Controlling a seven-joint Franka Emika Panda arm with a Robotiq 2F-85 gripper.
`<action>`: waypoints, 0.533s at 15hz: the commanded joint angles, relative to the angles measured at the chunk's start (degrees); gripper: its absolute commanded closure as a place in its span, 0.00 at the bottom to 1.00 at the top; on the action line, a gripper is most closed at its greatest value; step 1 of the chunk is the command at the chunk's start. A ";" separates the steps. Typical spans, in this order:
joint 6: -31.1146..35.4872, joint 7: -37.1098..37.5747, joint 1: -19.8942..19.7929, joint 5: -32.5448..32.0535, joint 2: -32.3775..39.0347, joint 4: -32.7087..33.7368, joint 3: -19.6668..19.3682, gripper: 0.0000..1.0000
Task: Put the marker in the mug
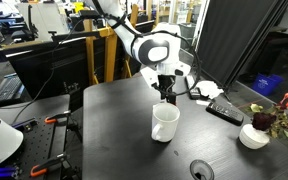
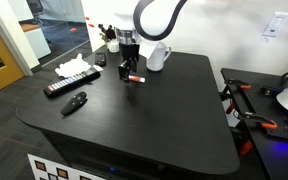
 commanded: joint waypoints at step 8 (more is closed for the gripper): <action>-2.48 0.78 0.38 0.37 0.92 2.39 -0.37 1.00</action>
